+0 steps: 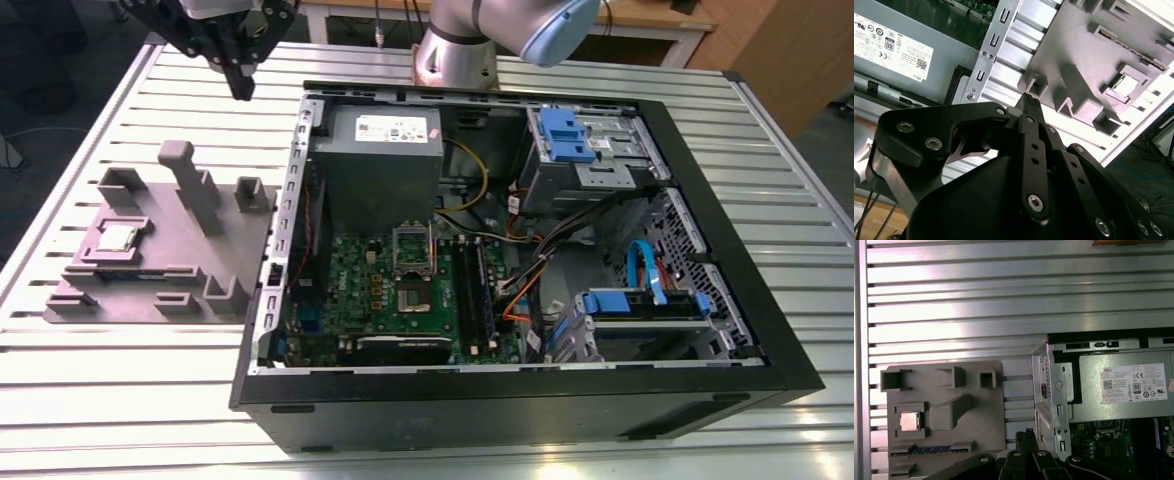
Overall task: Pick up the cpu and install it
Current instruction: 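Reach for the cpu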
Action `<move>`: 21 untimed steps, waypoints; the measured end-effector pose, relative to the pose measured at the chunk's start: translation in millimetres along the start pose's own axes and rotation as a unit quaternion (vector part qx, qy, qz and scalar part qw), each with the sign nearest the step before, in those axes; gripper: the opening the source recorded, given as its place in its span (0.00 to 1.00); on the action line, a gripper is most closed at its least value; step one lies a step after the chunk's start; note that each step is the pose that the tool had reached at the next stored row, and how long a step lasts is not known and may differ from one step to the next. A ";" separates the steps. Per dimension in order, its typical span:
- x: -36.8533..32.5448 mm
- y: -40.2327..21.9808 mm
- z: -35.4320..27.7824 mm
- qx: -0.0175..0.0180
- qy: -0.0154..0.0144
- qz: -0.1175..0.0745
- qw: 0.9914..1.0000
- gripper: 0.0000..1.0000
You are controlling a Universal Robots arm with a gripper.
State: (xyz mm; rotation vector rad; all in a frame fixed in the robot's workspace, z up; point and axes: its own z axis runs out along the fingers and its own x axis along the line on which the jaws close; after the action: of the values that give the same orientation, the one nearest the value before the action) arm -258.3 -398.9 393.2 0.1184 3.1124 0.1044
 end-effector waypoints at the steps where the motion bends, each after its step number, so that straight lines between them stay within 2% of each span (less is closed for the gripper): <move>1: 0.2 0.0 0.0 0.000 0.000 0.000 1.000 0.10; 21: 4.3 -0.3 -0.1 0.000 0.000 0.000 1.000 0.10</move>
State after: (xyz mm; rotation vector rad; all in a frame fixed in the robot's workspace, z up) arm -262.7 -398.9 393.2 0.1184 3.1123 0.1044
